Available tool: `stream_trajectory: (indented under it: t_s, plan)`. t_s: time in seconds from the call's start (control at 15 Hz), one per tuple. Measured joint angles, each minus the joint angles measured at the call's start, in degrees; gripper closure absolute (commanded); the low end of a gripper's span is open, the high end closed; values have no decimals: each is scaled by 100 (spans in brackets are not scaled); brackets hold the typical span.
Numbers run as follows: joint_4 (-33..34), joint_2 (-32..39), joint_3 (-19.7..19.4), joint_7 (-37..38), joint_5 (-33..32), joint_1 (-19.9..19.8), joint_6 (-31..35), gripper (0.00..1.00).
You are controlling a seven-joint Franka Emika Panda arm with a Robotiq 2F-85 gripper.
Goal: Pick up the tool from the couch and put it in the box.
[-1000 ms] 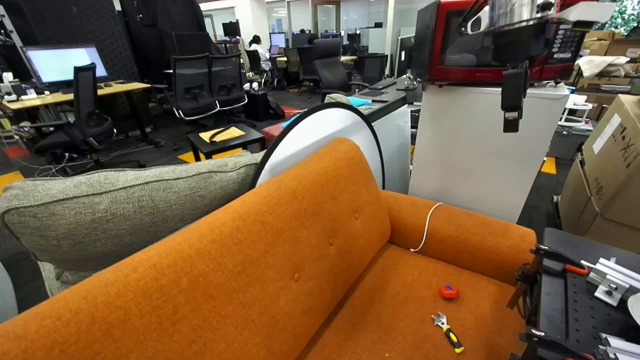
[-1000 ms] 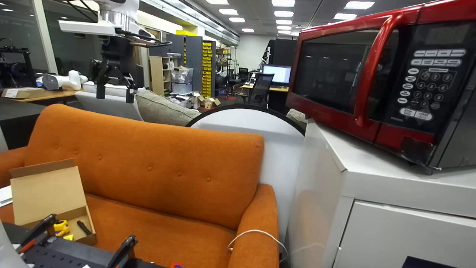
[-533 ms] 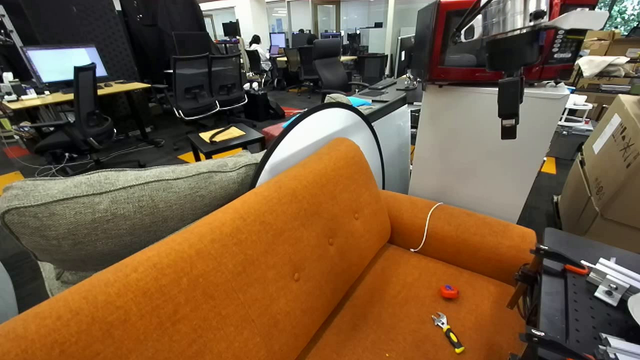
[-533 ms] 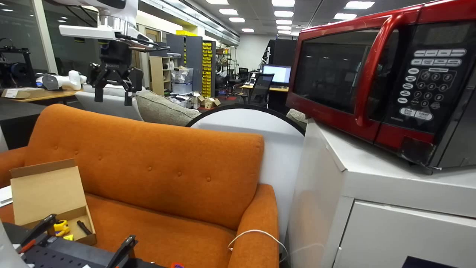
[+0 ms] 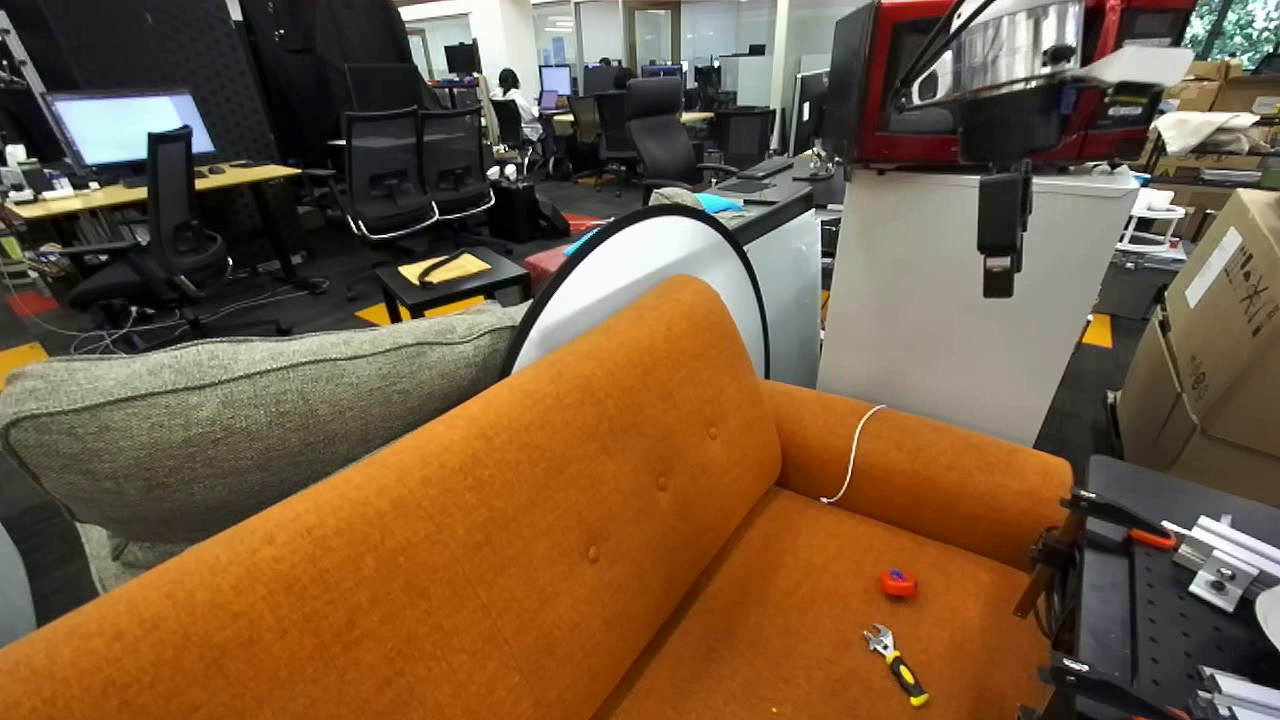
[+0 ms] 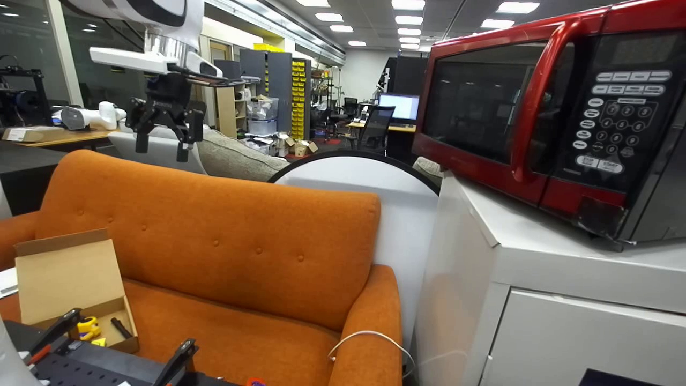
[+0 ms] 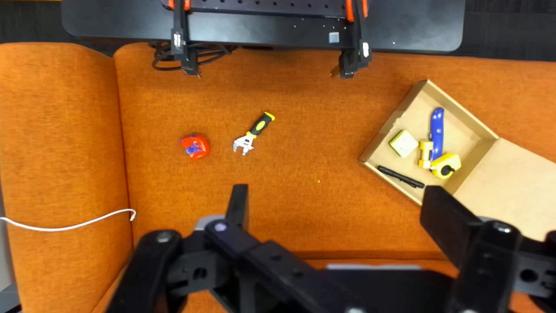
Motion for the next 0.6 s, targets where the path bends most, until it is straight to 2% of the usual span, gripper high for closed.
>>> stream_trajectory:
  t_s: [0.13,0.4,0.6]
  plan:
    - [-190,367,-22,-10,228,0,651,0]
    - [-317,1532,65,63,267,22,1999,0]
    - [-161,2284,148,262,212,51,2365,0]
